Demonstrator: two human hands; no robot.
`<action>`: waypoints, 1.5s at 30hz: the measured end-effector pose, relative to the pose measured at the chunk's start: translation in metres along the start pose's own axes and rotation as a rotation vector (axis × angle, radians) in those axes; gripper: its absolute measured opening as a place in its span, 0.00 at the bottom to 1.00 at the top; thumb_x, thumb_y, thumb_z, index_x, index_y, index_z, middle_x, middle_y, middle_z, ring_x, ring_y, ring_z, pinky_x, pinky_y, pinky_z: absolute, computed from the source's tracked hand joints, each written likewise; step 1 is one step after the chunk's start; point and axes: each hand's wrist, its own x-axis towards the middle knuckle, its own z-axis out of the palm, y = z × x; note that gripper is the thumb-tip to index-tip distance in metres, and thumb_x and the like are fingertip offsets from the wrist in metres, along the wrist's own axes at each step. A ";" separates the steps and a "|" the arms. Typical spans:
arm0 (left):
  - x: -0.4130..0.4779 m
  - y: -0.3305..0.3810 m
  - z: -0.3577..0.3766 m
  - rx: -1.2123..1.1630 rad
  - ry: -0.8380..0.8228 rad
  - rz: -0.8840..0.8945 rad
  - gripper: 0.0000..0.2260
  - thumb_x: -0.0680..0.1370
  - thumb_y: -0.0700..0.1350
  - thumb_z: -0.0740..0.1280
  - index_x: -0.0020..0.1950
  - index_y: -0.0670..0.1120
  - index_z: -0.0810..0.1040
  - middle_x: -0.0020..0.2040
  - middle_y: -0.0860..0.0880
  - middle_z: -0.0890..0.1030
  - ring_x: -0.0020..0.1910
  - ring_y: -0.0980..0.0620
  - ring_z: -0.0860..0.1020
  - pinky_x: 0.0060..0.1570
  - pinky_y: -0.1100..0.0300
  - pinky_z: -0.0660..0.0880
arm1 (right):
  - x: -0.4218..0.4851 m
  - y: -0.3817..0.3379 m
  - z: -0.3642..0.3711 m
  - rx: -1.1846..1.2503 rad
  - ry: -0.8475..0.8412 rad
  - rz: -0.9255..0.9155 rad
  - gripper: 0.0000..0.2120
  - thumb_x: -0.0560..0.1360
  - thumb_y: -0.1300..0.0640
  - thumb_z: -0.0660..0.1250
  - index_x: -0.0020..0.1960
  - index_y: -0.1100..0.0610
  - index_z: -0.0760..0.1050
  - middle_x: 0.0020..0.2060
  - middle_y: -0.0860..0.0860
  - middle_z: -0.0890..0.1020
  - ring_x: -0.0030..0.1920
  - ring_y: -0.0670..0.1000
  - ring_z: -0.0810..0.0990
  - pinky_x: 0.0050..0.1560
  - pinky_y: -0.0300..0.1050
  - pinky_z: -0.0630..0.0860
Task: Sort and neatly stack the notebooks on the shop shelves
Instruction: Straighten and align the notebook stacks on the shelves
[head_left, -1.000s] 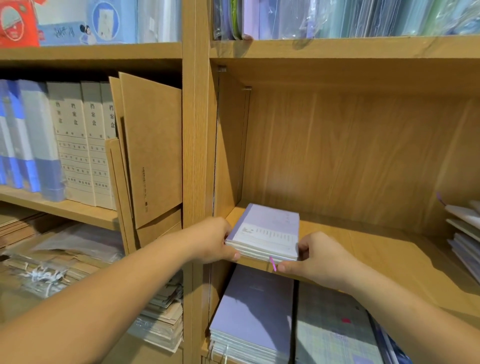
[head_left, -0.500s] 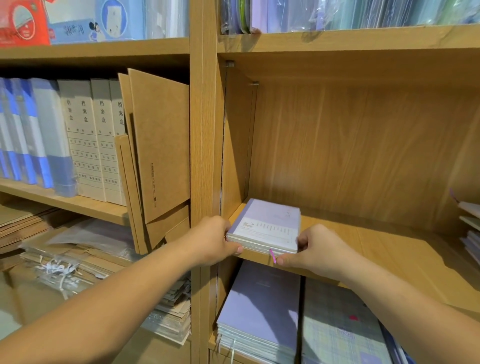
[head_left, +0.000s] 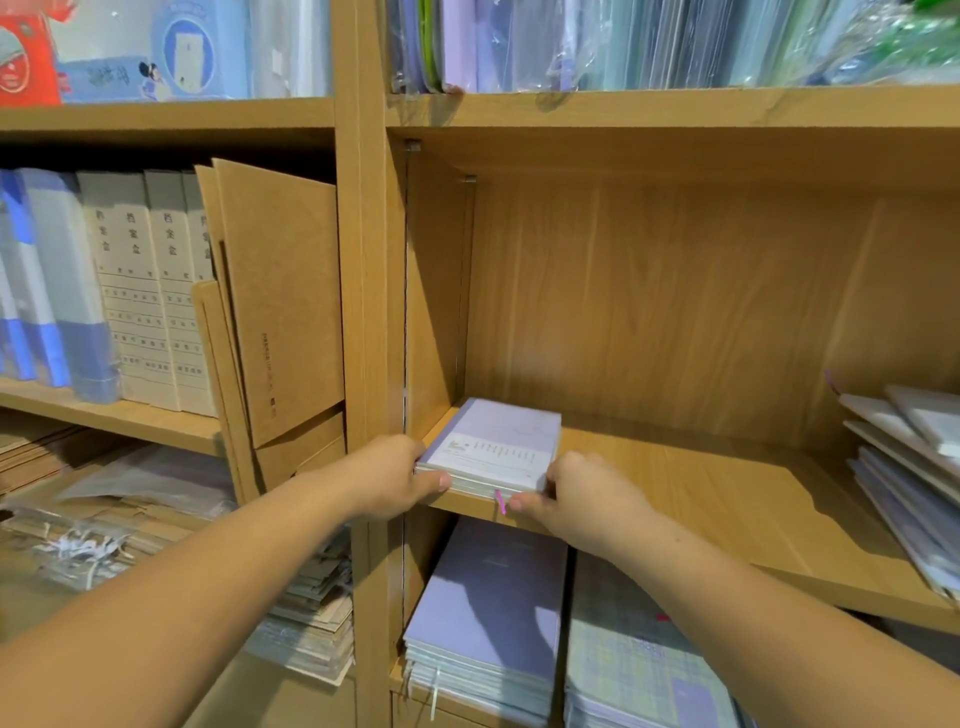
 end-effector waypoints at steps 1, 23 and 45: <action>-0.001 0.000 0.001 -0.005 0.008 0.000 0.17 0.81 0.60 0.65 0.64 0.50 0.78 0.54 0.51 0.82 0.51 0.52 0.80 0.49 0.57 0.77 | -0.001 -0.001 0.001 -0.018 0.014 -0.003 0.26 0.73 0.33 0.71 0.33 0.54 0.74 0.34 0.50 0.78 0.36 0.53 0.77 0.30 0.44 0.67; 0.019 0.334 0.065 -0.392 -0.044 0.439 0.09 0.80 0.53 0.69 0.45 0.51 0.84 0.39 0.49 0.85 0.34 0.54 0.81 0.37 0.57 0.80 | -0.136 0.224 -0.220 -0.285 0.320 0.185 0.16 0.80 0.41 0.64 0.43 0.50 0.83 0.37 0.46 0.81 0.40 0.48 0.78 0.39 0.49 0.76; 0.031 0.347 0.054 -1.295 -0.201 -0.050 0.10 0.85 0.42 0.63 0.59 0.37 0.80 0.50 0.39 0.87 0.49 0.42 0.87 0.53 0.43 0.83 | -0.143 0.226 -0.203 0.142 0.360 0.226 0.22 0.80 0.34 0.58 0.52 0.49 0.83 0.35 0.47 0.85 0.36 0.45 0.82 0.40 0.46 0.81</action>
